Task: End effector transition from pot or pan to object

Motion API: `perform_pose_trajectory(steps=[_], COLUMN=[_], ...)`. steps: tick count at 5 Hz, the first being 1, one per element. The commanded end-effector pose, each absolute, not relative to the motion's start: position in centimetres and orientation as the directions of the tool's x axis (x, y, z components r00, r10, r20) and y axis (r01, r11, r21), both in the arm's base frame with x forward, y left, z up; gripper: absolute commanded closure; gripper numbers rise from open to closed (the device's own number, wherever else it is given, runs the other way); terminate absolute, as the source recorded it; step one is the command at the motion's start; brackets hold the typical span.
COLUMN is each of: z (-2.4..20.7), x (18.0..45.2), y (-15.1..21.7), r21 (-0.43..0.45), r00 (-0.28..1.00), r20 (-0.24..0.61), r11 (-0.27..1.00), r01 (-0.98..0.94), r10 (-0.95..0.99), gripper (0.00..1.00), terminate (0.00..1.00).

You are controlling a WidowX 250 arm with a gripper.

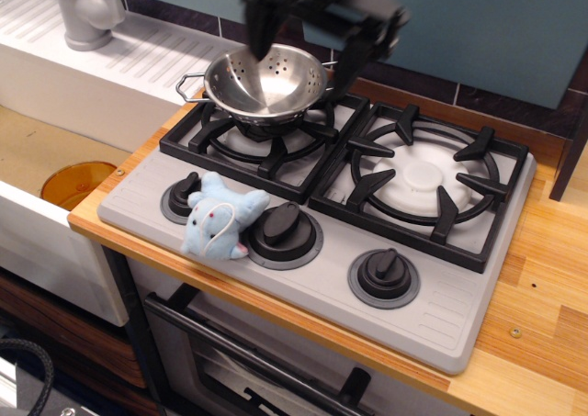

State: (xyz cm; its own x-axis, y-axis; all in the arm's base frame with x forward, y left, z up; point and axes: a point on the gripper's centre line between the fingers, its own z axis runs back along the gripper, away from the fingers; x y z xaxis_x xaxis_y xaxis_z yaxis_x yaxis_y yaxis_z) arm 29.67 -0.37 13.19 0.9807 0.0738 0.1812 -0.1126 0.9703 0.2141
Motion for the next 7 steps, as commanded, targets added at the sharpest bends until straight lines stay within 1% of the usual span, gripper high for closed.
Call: perform_pose_trajectory(steps=[1,3,5,6,7], z=[12.1,10.7,9.3,8.1,7.4], x=[28.2,26.8,25.4,25.1,25.3], y=[0.1,0.5,0.3,0.6,0.4], r21=[0.168,0.145,0.15,0.145,0.139], r00=[0.964,0.962,0.953,0.948,0.943], r20=[0.255,0.264,0.292,0.309,0.323], r11=[0.979,0.983,0.98,0.981,0.981], r01=[-0.114,-0.116,-0.132,-0.13,-0.132], r10=[0.068,0.075,0.084,0.08,0.081], gripper=[0.0,0.0,0.0,0.0,0.0], terminate=[0.0,0.0,0.0,0.0,0.0])
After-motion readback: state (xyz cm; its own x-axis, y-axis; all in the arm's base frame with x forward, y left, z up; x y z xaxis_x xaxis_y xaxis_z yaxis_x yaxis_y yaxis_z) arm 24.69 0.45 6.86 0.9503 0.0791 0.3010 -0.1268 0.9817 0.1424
